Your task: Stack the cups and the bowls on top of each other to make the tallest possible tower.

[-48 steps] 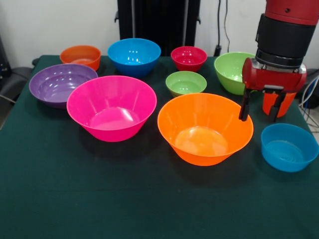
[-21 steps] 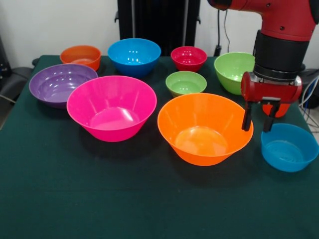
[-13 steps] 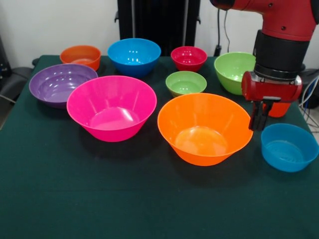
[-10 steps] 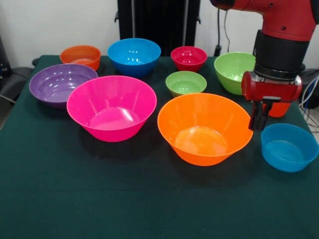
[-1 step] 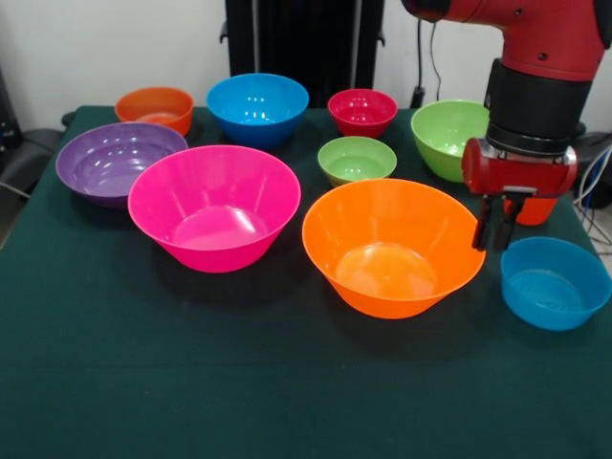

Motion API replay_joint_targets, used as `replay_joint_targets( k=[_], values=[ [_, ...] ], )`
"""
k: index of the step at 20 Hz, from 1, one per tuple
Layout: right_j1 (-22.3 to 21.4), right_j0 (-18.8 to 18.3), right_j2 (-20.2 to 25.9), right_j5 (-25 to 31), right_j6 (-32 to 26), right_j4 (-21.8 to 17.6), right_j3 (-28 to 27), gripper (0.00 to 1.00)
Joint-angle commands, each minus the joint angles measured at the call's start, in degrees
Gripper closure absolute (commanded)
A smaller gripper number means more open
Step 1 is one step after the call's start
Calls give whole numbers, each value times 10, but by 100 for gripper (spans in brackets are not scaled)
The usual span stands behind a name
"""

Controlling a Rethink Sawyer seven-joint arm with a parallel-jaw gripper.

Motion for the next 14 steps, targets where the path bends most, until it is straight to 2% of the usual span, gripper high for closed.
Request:
replay_joint_targets(
  k=[1, 8, 14],
  values=[
    [40, 14, 34, -6, 39, -36, 14, 0],
    [52, 2, 46, -11, 51, -20, 26, 0],
    [63, 11, 40, -28, 62, -19, 19, 0]
  ],
)
